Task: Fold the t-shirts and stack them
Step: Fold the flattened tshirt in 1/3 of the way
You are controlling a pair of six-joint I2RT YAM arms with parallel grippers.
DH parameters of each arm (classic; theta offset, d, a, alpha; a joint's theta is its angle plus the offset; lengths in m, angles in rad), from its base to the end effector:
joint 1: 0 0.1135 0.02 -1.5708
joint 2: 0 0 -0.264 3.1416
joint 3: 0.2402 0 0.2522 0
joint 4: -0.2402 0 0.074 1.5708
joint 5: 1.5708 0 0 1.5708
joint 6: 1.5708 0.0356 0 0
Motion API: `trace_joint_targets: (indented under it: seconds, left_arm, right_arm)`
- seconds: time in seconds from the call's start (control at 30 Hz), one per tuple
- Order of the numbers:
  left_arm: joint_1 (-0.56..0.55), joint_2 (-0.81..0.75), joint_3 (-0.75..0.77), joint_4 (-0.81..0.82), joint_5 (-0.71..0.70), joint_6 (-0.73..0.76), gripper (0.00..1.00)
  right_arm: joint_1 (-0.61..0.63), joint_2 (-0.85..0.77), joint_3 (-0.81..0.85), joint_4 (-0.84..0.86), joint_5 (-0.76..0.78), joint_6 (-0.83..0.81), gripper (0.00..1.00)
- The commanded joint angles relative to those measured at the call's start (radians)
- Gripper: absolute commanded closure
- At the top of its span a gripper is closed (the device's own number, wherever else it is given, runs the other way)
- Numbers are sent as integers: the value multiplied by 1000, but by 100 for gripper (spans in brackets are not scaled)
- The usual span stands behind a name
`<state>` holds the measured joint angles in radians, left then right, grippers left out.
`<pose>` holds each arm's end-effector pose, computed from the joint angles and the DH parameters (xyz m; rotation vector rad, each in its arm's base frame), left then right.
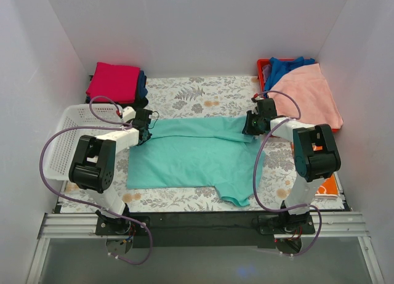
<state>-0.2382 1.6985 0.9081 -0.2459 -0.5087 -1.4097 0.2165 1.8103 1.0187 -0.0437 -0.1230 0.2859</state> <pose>0.3171 -0.0592 0.1531 -1.4789 1.9182 -0.0587 0.3612 0.0839 0.1568 0.0267 2.4326 0.3780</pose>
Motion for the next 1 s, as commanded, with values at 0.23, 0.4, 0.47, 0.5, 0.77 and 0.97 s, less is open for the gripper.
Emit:
trace_joint_targets:
  seconds: [0.23,0.4,0.47,0.5,0.77,0.97]
  left_arm:
    - [2,61,54,-125,-106,0,80]
    - [0,49,98,-162,-113,-11,83]
    - [0,5,98,-168,-125,-11,85]
    - [0,-16,98,-182,-131,-11,86]
    - [-3,-189,77,-194,-85,-9,86]
    - [-3,-200,49,-144,15,-6,86]
  right_arm:
    - [-43,-2,-48,-248,233,-25,78]
    - [-66,-40,-63,-248,255,-25,79]
    - [-66,-57,-55,-252,263,-24,80]
    - [-68,-77,-52,-255,270,-22,80]
    - [-65,-233,-35,-275,209,-19,81]
    - [-55,-298,-37,-271,102,-19,80]
